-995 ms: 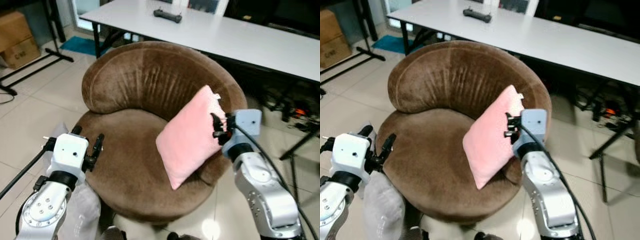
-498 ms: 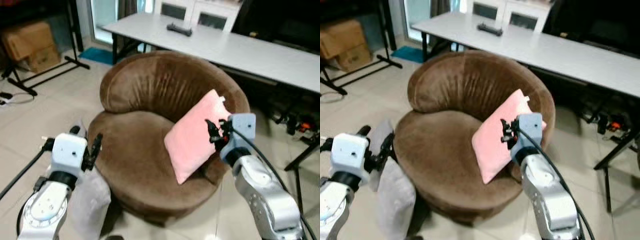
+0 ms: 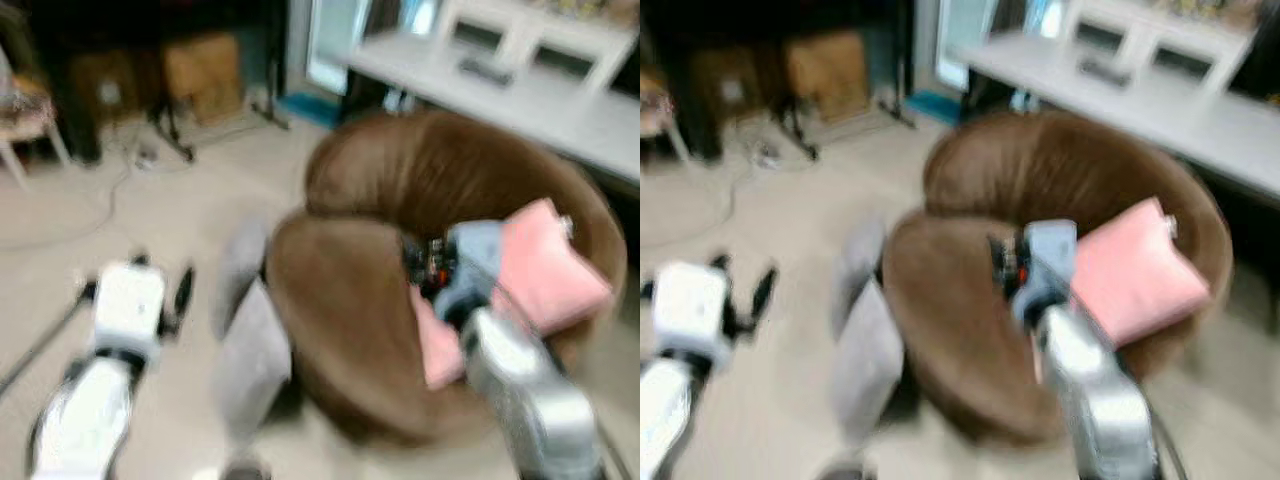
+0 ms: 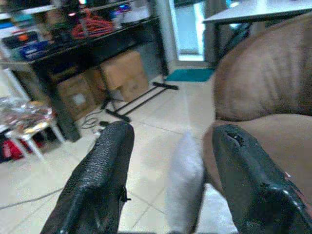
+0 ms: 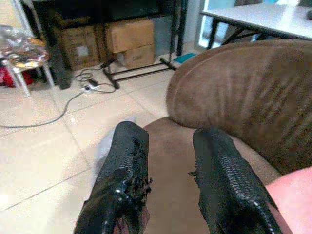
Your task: Move the pillow to the sofa from floor
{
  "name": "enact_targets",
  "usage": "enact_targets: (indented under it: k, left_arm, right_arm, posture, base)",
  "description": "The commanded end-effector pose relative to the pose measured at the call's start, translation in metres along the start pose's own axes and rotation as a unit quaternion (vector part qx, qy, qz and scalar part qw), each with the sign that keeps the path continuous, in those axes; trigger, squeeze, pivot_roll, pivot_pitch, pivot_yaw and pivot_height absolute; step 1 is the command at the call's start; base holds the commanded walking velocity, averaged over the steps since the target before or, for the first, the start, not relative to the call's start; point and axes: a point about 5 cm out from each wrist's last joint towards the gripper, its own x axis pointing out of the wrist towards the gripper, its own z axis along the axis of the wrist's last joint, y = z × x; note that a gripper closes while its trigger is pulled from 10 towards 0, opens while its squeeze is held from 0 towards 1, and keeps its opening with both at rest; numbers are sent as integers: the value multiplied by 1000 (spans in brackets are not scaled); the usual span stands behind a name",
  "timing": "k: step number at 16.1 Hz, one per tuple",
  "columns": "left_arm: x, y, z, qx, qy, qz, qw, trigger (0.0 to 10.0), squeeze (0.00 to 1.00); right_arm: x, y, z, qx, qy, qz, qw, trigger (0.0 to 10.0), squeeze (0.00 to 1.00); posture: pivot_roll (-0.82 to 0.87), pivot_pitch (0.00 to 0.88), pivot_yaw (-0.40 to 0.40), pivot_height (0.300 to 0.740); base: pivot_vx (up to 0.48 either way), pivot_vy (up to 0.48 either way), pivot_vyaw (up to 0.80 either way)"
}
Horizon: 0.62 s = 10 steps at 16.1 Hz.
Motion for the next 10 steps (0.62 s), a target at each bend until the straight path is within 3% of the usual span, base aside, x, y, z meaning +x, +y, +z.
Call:
enact_targets:
  k: [1, 3, 10]
  left_arm:
    - [0, -5, 2, -11, -6, -13, 1000, 10000, 0]
    - [1, -5, 2, -13, -7, -11, 1000, 10000, 0]
    - [4, -4, 4, -8, -10, -11, 1000, 10000, 0]
  right_arm:
    - [-2, -9, 5, -3, -9, -18, 1000, 10000, 0]
    - [0, -13, 5, -1, -7, -32, 999, 10000, 0]
    - [1, -28, -1, 1, -3, -118, 993, 10000, 0]
  posture:
    - [91, 0, -90, 740]
    - [91, 0, -90, 740]
    - [93, 0, -86, 740]
  base:
    - [0, 0, 800]
    - [0, 187, 0]
    - [0, 445, 0]
